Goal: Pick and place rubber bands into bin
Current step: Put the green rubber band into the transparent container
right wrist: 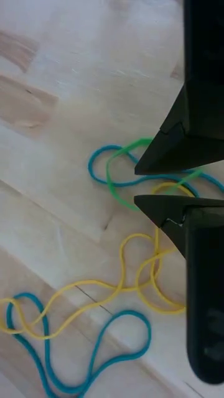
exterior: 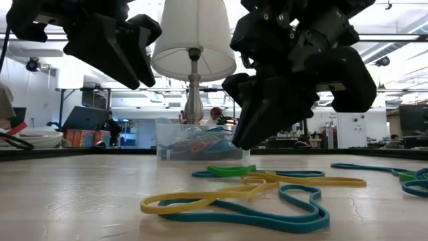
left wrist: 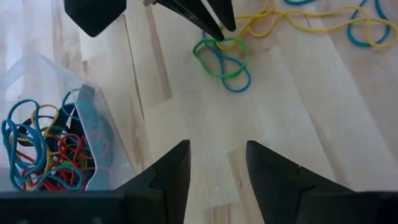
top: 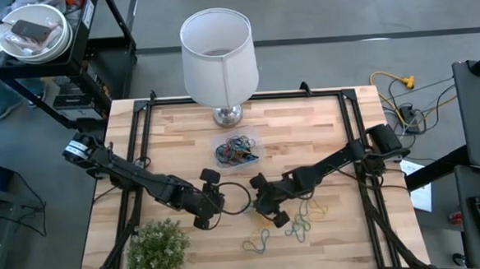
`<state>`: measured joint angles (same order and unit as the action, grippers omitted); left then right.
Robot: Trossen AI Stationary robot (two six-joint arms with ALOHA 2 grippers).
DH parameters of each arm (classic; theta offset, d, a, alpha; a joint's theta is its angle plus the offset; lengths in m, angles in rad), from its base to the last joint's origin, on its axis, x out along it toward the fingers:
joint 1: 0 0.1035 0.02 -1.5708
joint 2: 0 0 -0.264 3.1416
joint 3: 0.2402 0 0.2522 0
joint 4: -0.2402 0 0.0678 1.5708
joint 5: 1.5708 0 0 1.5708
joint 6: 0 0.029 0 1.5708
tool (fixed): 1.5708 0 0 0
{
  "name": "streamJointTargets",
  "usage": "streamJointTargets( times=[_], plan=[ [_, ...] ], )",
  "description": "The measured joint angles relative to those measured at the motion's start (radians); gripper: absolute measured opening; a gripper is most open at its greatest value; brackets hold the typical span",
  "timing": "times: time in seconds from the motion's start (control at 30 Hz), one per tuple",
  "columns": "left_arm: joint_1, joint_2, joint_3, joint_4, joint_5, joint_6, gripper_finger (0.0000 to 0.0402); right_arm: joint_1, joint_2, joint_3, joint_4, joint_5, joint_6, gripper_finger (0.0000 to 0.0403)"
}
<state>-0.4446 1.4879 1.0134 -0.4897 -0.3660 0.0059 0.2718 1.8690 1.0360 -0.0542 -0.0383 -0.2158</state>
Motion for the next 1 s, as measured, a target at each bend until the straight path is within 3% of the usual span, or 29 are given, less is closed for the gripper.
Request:
streamJointTargets(
  times=[0.57,1.0],
  plan=[
    [0.0,0.0,-0.001,0.0,0.001,0.001,0.014,-0.002,0.001,-0.029,0.034,0.001,-0.049,0.0121],
    [0.0,0.0,-0.002,0.001,0.002,0.001,0.014,-0.018,0.031,-0.03,0.034,0.007,-0.046,0.0094]
  ],
)
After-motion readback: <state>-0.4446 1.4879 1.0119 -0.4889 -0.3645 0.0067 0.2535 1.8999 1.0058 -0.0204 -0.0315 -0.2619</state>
